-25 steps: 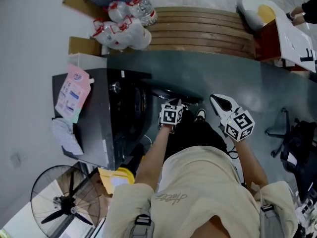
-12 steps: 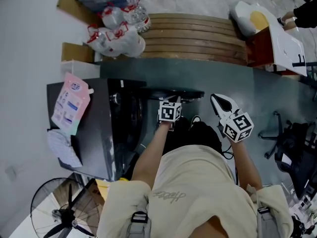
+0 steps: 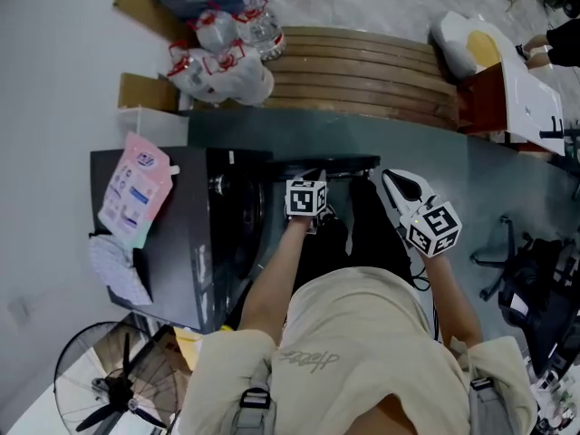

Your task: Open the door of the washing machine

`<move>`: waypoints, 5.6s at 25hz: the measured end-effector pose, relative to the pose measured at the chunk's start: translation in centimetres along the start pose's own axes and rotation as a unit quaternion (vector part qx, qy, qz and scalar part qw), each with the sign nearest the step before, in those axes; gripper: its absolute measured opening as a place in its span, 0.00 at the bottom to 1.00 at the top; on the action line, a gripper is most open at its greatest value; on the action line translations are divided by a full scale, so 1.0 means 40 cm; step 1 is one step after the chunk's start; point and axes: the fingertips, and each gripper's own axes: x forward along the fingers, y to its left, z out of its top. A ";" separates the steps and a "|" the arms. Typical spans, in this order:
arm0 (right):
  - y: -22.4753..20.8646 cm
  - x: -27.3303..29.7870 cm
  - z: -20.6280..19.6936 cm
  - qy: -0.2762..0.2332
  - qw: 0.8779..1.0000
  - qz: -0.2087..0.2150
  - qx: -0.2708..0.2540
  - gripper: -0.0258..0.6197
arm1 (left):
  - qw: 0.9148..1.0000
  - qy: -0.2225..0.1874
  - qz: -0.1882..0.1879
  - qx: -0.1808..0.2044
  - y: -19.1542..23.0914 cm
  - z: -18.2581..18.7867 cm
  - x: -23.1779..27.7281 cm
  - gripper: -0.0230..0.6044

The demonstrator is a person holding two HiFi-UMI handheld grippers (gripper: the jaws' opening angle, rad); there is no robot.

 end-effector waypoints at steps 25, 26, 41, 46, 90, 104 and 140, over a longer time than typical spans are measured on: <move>-0.206 0.258 0.182 0.037 0.989 0.140 -0.032 0.04 | 0.984 -0.042 0.124 -0.122 0.138 0.226 0.033 0.07; -0.214 0.265 0.184 0.039 0.989 0.142 -0.033 0.04 | 0.982 -0.046 0.129 -0.128 0.148 0.235 0.033 0.07; -0.282 0.355 0.219 0.067 0.981 0.174 -0.044 0.04 | 0.967 -0.076 0.171 -0.172 0.259 0.336 0.037 0.07; -0.278 0.394 0.243 0.069 0.979 0.187 -0.048 0.04 | 0.965 -0.079 0.177 -0.178 0.292 0.364 0.035 0.07; -0.218 0.440 0.242 0.104 0.957 0.252 -0.098 0.04 | 0.943 -0.166 0.208 -0.200 0.295 0.395 -0.179 0.07; 0.149 0.395 0.306 0.050 0.928 0.333 -0.160 0.04 | 0.895 -0.294 0.295 -0.159 0.188 0.275 -0.625 0.07; 0.785 0.166 0.754 -0.190 0.768 0.522 -0.319 0.04 | 0.714 -0.485 0.495 -0.094 -0.002 0.258 -1.432 0.07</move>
